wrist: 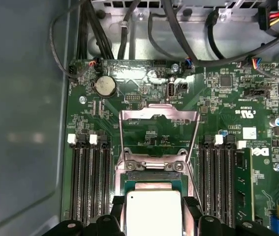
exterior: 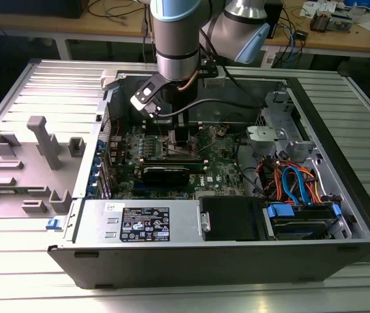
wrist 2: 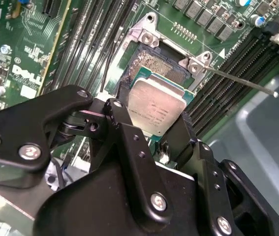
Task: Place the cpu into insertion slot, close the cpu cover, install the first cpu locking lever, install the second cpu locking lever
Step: 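Place the cpu into insertion slot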
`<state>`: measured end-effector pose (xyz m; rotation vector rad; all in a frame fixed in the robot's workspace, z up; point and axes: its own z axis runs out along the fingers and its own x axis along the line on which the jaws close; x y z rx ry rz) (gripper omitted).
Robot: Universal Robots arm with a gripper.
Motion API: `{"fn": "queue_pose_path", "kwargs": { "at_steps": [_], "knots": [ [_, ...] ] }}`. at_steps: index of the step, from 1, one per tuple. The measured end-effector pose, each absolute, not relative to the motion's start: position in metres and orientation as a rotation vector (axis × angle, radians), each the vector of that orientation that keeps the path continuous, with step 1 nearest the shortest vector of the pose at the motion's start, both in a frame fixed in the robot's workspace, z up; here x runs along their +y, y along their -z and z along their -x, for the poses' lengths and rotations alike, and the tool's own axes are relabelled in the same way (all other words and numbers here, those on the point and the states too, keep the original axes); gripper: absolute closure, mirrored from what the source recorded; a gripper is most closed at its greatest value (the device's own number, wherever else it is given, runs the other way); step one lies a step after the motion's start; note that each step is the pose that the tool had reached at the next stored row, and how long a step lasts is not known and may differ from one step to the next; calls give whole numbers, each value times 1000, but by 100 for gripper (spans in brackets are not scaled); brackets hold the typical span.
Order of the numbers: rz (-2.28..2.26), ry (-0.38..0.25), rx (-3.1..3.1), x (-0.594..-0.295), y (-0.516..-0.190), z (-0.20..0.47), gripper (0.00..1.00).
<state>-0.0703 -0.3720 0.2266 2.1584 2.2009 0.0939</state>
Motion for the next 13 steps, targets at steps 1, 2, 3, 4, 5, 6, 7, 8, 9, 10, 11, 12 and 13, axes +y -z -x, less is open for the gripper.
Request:
{"fn": "queue_pose_path", "kwargs": {
  "at_steps": [1,2,3,4,5,6,7,8,9,10,11,12,13],
  "knots": [
    [-2158,-94,2201,-372,-224,70,46],
    [-2158,-94,2201,-372,-223,70,46],
    [-2158,-94,2201,-372,-223,70,46],
    [-2158,-94,2201,-372,-223,70,46],
    [-2158,-94,2201,-372,-223,70,46],
    [-2158,-94,2201,-372,-223,70,46],
    [-2158,-94,2201,-372,-223,70,46],
    [-2158,-94,2201,-372,-223,70,46],
    [-2158,-94,2201,-372,-223,70,46],
    [-2158,-94,2201,-372,-223,70,46],
    [-2158,-94,2201,-372,-222,70,46],
    [-2158,-94,2201,-372,-222,70,46],
    [-2158,-94,2201,-372,-222,70,46]
  ]
}}
